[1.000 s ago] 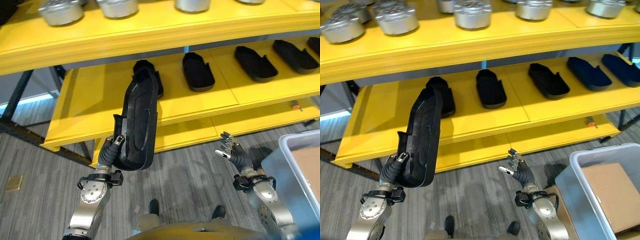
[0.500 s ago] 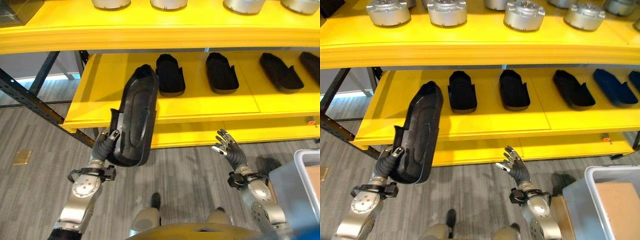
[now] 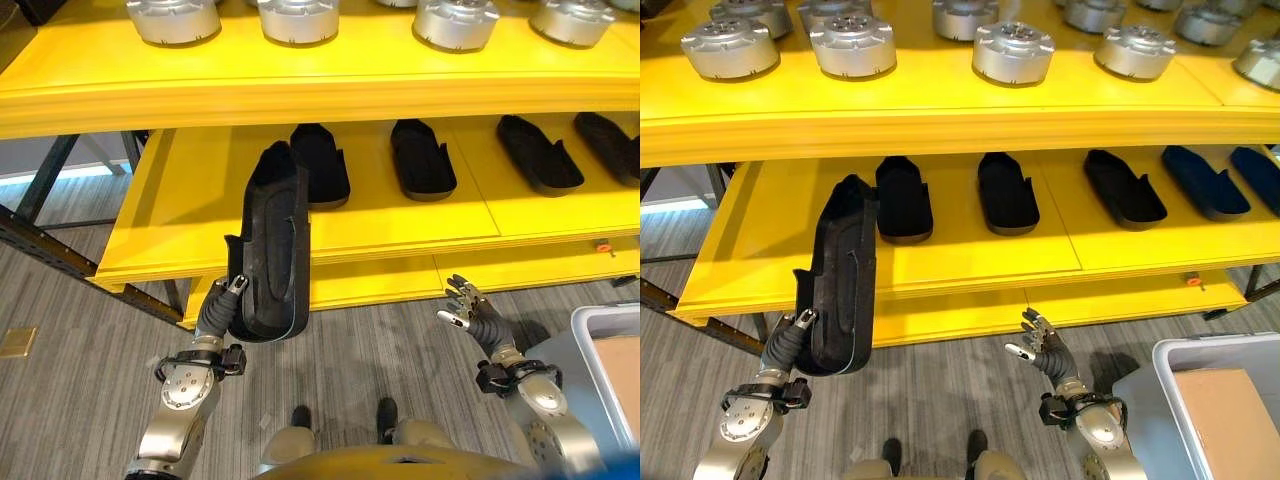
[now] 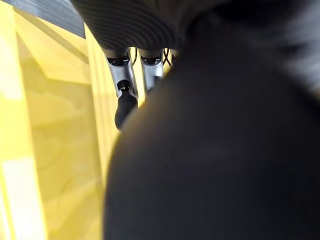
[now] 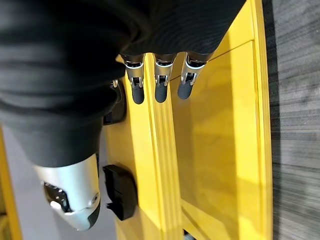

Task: Move parts from the plastic box to the shelf.

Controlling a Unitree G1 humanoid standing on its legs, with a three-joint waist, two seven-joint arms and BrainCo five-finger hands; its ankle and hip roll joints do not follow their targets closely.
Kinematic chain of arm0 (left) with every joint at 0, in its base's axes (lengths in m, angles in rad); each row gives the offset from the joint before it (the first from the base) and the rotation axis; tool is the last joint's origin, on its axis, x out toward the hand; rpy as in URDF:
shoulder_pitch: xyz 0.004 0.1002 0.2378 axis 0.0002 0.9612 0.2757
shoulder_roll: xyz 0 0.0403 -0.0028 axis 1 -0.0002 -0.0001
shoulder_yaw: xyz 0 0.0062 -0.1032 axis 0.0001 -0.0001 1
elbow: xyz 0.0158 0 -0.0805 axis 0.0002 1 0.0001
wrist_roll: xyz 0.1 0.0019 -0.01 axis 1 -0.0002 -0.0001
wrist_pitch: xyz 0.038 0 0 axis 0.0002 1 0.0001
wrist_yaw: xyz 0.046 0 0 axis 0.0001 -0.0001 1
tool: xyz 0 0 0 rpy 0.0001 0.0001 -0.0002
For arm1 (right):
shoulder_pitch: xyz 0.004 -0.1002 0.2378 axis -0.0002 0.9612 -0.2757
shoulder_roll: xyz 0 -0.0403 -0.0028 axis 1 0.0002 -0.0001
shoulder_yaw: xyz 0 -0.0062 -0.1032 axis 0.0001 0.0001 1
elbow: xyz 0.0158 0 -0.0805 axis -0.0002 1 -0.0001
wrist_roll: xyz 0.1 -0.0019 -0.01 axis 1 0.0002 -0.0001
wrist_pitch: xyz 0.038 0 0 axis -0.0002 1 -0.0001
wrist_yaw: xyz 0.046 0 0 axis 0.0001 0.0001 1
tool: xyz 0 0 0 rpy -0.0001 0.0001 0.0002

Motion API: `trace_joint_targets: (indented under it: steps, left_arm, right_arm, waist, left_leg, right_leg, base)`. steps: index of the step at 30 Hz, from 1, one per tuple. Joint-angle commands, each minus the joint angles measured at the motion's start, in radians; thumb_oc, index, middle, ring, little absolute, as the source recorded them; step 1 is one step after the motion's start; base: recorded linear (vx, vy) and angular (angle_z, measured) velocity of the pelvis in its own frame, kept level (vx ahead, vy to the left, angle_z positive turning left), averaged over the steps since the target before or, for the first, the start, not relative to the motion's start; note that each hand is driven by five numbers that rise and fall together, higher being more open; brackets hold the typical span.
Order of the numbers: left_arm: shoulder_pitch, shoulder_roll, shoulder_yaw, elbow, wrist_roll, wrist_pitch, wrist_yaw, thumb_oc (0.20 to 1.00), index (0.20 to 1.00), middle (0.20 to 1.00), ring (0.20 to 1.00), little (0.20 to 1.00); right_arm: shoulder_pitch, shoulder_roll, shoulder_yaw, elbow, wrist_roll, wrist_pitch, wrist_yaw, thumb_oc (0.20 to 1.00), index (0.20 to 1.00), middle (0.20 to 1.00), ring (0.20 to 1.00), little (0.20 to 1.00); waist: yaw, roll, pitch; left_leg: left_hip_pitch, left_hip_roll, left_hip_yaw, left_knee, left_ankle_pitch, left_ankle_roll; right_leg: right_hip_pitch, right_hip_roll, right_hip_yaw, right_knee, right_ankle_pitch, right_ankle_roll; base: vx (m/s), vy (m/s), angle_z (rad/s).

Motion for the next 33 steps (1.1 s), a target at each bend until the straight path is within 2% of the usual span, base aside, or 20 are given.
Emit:
trace_joint_targets:
  steps: [1, 2, 4, 5, 6, 7, 8, 10, 12, 13, 15, 16, 17, 19, 21, 22, 24, 29, 33]
  left_arm:
    - [-0.033, 0.009, 0.035, -0.059, -0.031, -0.075, -0.011, 0.2, 0.2, 0.2, 0.2, 0.2]
    - [-0.026, 0.004, 0.037, -0.058, -0.034, -0.077, -0.012, 0.2, 0.2, 0.2, 0.2, 0.2]
    - [-0.017, 0.001, 0.046, -0.058, -0.034, -0.074, -0.009, 0.2, 0.2, 0.2, 0.2, 0.2]
    - [-0.015, 0.0, 0.049, -0.059, -0.037, -0.072, -0.007, 0.2, 0.2, 0.2, 0.2, 0.2]
    - [-0.008, 0.0, 0.054, -0.064, -0.042, -0.07, -0.005, 0.2, 0.2, 0.2, 0.2, 0.2]
    - [-0.002, 0.002, 0.056, -0.068, -0.04, -0.07, 0.0, 0.2, 0.2, 0.2, 0.2, 0.2]
    - [-0.002, 0.005, 0.057, -0.07, -0.04, -0.068, 0.005, 0.2, 0.2, 0.2, 0.2, 0.2]
    - [-0.006, 0.001, 0.06, -0.068, -0.038, -0.064, 0.023, 0.2, 0.2, 0.2, 0.2, 0.2]
    - [-0.018, 0.003, 0.07, -0.063, -0.027, -0.065, 0.029, 0.2, 0.2, 0.2, 0.2, 0.2]
    - [-0.023, -0.001, 0.074, -0.057, -0.029, -0.067, 0.026, 0.2, 0.2, 0.2, 0.2, 0.2]
    - [-0.025, 0.004, 0.081, -0.067, -0.022, -0.073, 0.023, 0.2, 0.2, 0.2, 0.2, 0.2]
    - [-0.025, 0.004, 0.081, -0.068, -0.022, -0.073, 0.023, 0.2, 0.2, 0.2, 0.2, 0.2]
    - [-0.037, 0.009, 0.086, -0.068, -0.021, -0.076, 0.026, 0.2, 0.2, 0.2, 0.2, 0.2]
    - [-0.056, 0.016, 0.088, -0.066, -0.02, -0.079, 0.029, 0.2, 0.2, 0.2, 0.2, 0.2]
    - [-0.134, 0.047, 0.071, -0.048, -0.018, -0.097, 0.052, 0.2, 0.2, 0.2, 0.2, 0.2]
    - [-0.137, 0.048, 0.07, -0.046, -0.018, -0.098, 0.052, 0.2, 0.2, 0.2, 0.2, 0.2]
    - [-0.217, 0.067, 0.066, -0.007, 0.001, -0.105, 0.096, 0.2, 0.2, 0.2, 0.2, 0.2]
    - [-0.321, 0.1, 0.086, 0.041, 0.038, -0.112, 0.179, 0.2, 0.2, 0.2, 0.2, 0.2]
    - [-0.449, 0.133, 0.068, 0.108, 0.044, -0.11, 0.24, 0.2, 0.2, 0.2, 0.2, 0.2]
  right_arm:
    - [-0.033, -0.032, -0.015, -0.044, 0.037, -0.05, 0.002, 1.0, 1.0, 1.0, 1.0, 1.0]
    - [-0.033, -0.036, -0.015, -0.044, 0.038, -0.049, 0.003, 1.0, 1.0, 1.0, 1.0, 1.0]
    - [-0.034, -0.038, -0.013, -0.042, 0.032, -0.046, -0.001, 1.0, 1.0, 1.0, 1.0, 1.0]
    - [-0.035, -0.037, -0.013, -0.043, 0.029, -0.046, -0.003, 1.0, 1.0, 1.0, 1.0, 1.0]
    - [-0.033, -0.038, -0.014, -0.041, 0.03, -0.044, -0.007, 1.0, 1.0, 1.0, 1.0, 1.0]
    - [-0.033, -0.038, -0.016, -0.041, 0.031, -0.046, -0.012, 1.0, 1.0, 1.0, 1.0, 1.0]
    - [-0.034, -0.04, -0.019, -0.039, 0.03, -0.048, -0.018, 1.0, 1.0, 1.0, 1.0, 1.0]
    - [-0.035, -0.046, -0.024, -0.036, 0.026, -0.051, -0.027, 1.0, 1.0, 1.0, 1.0, 1.0]
    - [-0.033, -0.049, -0.031, -0.038, 0.025, -0.053, -0.031, 1.0, 1.0, 1.0, 1.0, 1.0]
    - [-0.026, -0.046, -0.035, -0.038, 0.026, -0.052, -0.028, 1.0, 1.0, 1.0, 1.0, 1.0]
    - [-0.016, -0.033, -0.039, -0.037, 0.024, -0.052, -0.021, 1.0, 1.0, 1.0, 1.0, 1.0]
    - [-0.015, -0.033, -0.039, -0.038, 0.024, -0.052, -0.021, 1.0, 1.0, 1.0, 1.0, 1.0]
    - [-0.013, -0.022, -0.038, -0.035, 0.024, -0.052, -0.018, 1.0, 1.0, 1.0, 1.0, 1.0]
    - [-0.007, -0.015, -0.044, -0.034, 0.023, -0.05, -0.016, 1.0, 1.0, 1.0, 1.0, 1.0]
    - [0.002, 0.002, -0.058, -0.052, 0.031, -0.051, -0.016, 1.0, 1.0, 1.0, 1.0, 1.0]
    - [0.001, 0.003, -0.059, -0.052, 0.031, -0.051, -0.016, 1.0, 1.0, 1.0, 1.0, 1.0]
    - [0.011, 0.015, -0.062, -0.062, 0.038, -0.048, -0.01, 1.0, 1.0, 1.0, 1.0, 1.0]
    - [0.014, 0.022, -0.047, -0.067, 0.039, -0.038, -0.001, 1.0, 1.0, 1.0, 1.0, 1.0]
    - [-0.005, 0.008, -0.033, -0.063, 0.039, -0.031, 0.001, 1.0, 1.0, 1.0, 1.0, 1.0]
  waist:
    - [0.003, -0.024, 0.033]
    - [0.01, -0.026, 0.038]
    - [0.01, -0.025, 0.038]
    - [0.007, -0.029, 0.037]
    - [0.007, -0.037, 0.038]
    - [0.008, -0.041, 0.037]
    - [0.007, -0.039, 0.031]
    - [0.004, -0.02, 0.025]
    - [0.003, 0.004, 0.023]
    - [-0.004, 0.015, 0.018]
    - [-0.007, 0.03, 0.012]
    - [-0.006, 0.03, 0.011]
    - [-0.002, 0.033, 0.015]
    - [-0.005, 0.033, 0.017]
    - [-0.016, 0.025, 0.036]
    - [-0.017, 0.024, 0.036]
    - [-0.029, 0.018, 0.044]
    - [-0.041, -0.001, 0.04]
    - [-0.052, -0.02, 0.057]
  left_leg:
    - [-0.074, -0.078, 0.049, 0.335, 0.021, -0.015]
    - [-0.088, -0.083, 0.048, 0.361, 0.033, -0.017]
    - [-0.107, -0.049, 0.059, 0.339, 0.035, -0.008]
    - [-0.11, -0.008, 0.063, 0.301, 0.037, -0.003]
    - [-0.087, 0.053, 0.065, 0.231, 0.028, 0.0]
    - [-0.064, 0.103, 0.058, 0.133, 0.042, -0.001]
    - [-0.053, 0.143, 0.047, 0.046, 0.074, -0.004]
    - [-0.035, 0.231, 0.034, -0.106, 0.183, -0.032]
    - [-0.022, 0.262, 0.019, -0.15, 0.234, -0.061]
    - [-0.005, 0.265, 0.053, -0.148, 0.192, -0.063]
    - [0.002, 0.271, 0.064, -0.147, 0.195, -0.087]
    - [0.001, 0.272, 0.064, -0.147, 0.194, -0.087]
    - [0.011, 0.246, 0.053, -0.125, 0.13, -0.072]
    - [-0.003, 0.235, 0.067, -0.104, 0.111, -0.068]
    - [-0.05, 0.188, 0.088, -0.011, 0.05, -0.07]
    - [-0.054, 0.186, 0.087, -0.004, 0.046, -0.068]
    - [-0.095, 0.152, 0.107, 0.079, -0.002, -0.072]
    - [-0.152, 0.123, 0.123, 0.166, -0.054, -0.06]
    - [-0.209, 0.113, 0.116, 0.235, -0.08, -0.057]
  right_leg:
    - [0.047, 0.041, -0.032, -0.046, -0.044, -0.024]
    - [0.054, 0.04, -0.036, -0.049, -0.049, -0.028]
    - [0.055, 0.035, -0.041, -0.05, -0.058, -0.028]
    - [0.053, 0.026, -0.044, -0.048, -0.061, -0.025]
    - [0.057, 0.01, -0.044, -0.04, -0.071, -0.02]
    - [0.056, -0.002, -0.045, -0.031, -0.079, -0.012]
    - [0.05, -0.01, -0.044, -0.023, -0.085, -0.003]
    - [0.032, -0.016, -0.034, 0.018, -0.114, 0.007]
    - [0.023, -0.019, -0.025, 0.055, -0.135, 0.018]
    - [0.017, -0.026, -0.027, 0.08, -0.149, 0.025]
    - [0.01, -0.029, -0.026, 0.098, -0.146, 0.028]
    - [0.008, -0.028, -0.025, 0.1, -0.146, 0.028]
    - [0.012, -0.054, -0.017, 0.111, -0.14, 0.047]
    - [0.017, -0.071, -0.016, 0.106, -0.128, 0.059]
    - [0.033, -0.129, -0.03, 0.087, -0.1, 0.097]
    - [0.033, -0.131, -0.031, 0.086, -0.1, 0.099]
    - [0.046, -0.18, -0.043, 0.058, -0.074, 0.122]
    - [0.031, -0.224, -0.038, 0.041, -0.052, 0.142]
    - [-0.003, -0.238, -0.036, 0.07, -0.054, 0.147]
  base:
    - [0.0, -0.105, 0.31]
    - [0.01, -0.05, 0.3]
    - [0.05, -0.017, 0.23]
    - [0.09, 0.047, 0.28]
    - [0.11, 0.095, 0.25]
    - [0.12, 0.129, 0.16]
    - [0.1, 0.14, 0.04]
    - [0.11, 0.193, 0.09]
    - [0.13, 0.253, -0.1]
    - [0.15, 0.266, -0.28]
    - [0.1, 0.199, -0.19]
    - [0.11, 0.26, -0.12]
    - [0.11, 0.295, 0.02]
    - [0.08, 0.304, -0.04]
    - [0.04, 0.309, -0.1]
    - [0.03, 0.283, 0.08]
    - [0.03, 0.32, 0.1]
    - [0.02, 0.191, 0.05]
    - [-0.04, 0.107, -0.01]
